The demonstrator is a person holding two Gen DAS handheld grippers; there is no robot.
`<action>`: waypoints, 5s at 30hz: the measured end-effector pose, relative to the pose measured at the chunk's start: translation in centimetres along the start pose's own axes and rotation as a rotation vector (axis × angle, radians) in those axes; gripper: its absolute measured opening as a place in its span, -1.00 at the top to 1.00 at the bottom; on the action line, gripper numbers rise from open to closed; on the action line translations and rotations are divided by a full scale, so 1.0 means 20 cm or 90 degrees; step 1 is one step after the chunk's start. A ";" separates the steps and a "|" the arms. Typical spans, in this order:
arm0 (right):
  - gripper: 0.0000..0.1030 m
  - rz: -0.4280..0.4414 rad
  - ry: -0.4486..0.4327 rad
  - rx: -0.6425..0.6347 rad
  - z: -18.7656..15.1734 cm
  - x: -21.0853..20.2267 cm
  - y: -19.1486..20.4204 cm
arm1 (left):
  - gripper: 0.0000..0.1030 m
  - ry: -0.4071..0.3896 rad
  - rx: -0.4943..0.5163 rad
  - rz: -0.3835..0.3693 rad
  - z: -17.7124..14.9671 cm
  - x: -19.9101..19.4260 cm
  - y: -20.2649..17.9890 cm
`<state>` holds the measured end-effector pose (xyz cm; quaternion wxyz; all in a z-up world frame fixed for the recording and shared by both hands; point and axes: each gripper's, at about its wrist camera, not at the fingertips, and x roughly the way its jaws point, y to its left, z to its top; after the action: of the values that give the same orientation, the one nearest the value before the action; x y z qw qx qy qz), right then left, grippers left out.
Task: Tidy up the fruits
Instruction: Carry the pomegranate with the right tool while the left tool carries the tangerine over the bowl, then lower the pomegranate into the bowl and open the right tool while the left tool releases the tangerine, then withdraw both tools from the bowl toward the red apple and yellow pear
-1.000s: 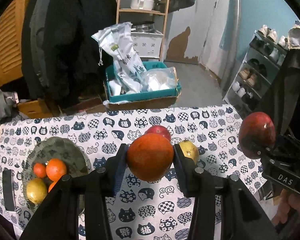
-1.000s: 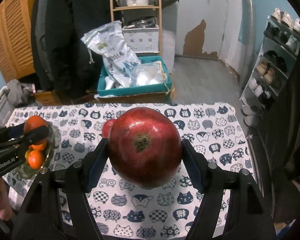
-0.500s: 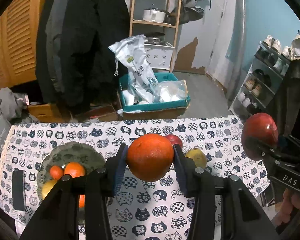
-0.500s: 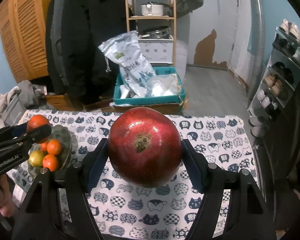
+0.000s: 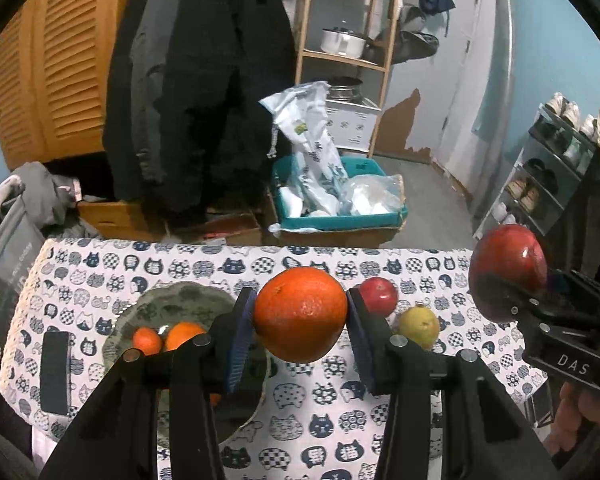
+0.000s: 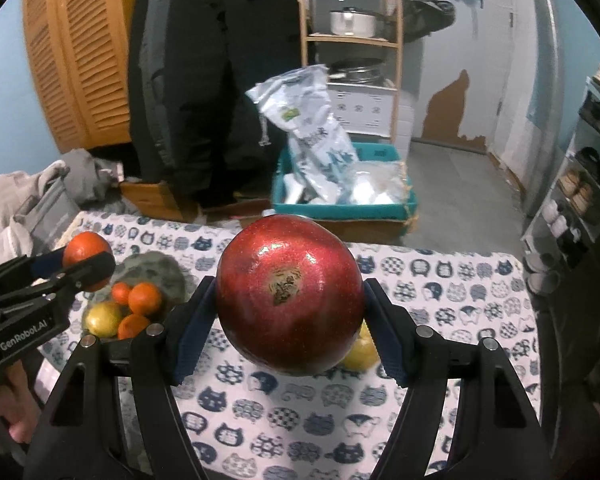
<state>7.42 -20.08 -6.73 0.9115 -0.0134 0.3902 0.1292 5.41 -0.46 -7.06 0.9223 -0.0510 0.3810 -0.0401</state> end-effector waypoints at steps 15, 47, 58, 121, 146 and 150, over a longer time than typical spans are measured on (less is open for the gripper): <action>-0.40 0.072 0.026 -0.058 0.08 0.18 0.39 | 0.11 0.008 -0.071 0.057 -0.05 -0.03 0.39; -0.40 0.140 0.165 -0.091 -0.07 0.75 0.82 | 0.11 0.196 -0.163 0.080 -0.45 0.35 0.84; -0.40 0.143 0.214 -0.078 -0.15 0.88 0.81 | -0.09 0.190 -0.152 0.090 -0.44 0.35 0.82; -0.69 0.063 0.055 -0.081 0.09 0.42 0.57 | -0.56 0.059 -0.171 0.114 -0.23 0.03 0.78; -0.71 -0.022 -0.033 -0.017 0.10 0.02 0.07 | -0.75 0.011 -0.083 0.087 -0.07 -0.07 0.37; -0.71 -0.042 -0.036 -0.004 0.07 -0.01 -0.02 | -0.75 0.011 -0.066 0.078 -0.05 -0.06 0.29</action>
<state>8.44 -20.42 -5.58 0.9258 -0.0253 0.3636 0.1003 4.04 5.39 -7.67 0.9159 -0.0748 0.3928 0.0360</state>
